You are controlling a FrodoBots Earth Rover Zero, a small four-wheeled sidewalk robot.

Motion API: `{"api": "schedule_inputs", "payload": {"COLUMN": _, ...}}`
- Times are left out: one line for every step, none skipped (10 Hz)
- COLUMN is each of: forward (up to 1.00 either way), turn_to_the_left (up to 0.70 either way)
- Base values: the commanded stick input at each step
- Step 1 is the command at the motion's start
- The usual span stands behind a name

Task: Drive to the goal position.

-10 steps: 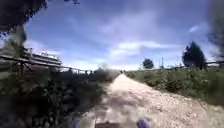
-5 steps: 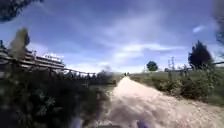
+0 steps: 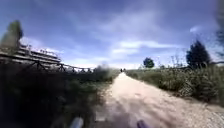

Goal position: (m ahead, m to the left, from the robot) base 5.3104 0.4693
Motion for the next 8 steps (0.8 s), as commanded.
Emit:
{"api": "schedule_inputs", "payload": {"forward": 1.0, "turn_to_the_left": -0.4}}
{"api": "schedule_inputs", "payload": {"forward": 1.0, "turn_to_the_left": -0.4}}
{"api": "schedule_inputs", "payload": {"forward": 1.0, "turn_to_the_left": -0.05}}
{"api": "schedule_inputs", "payload": {"forward": 1.0, "turn_to_the_left": 0.0}}
{"api": "schedule_inputs", "payload": {"forward": 1.0, "turn_to_the_left": -0.31}}
{"api": "schedule_inputs", "payload": {"forward": 1.0, "turn_to_the_left": -0.24}}
{"api": "schedule_inputs", "payload": {"forward": 1.0, "turn_to_the_left": -0.07}}
{"api": "schedule_inputs", "payload": {"forward": 1.0, "turn_to_the_left": 0.0}}
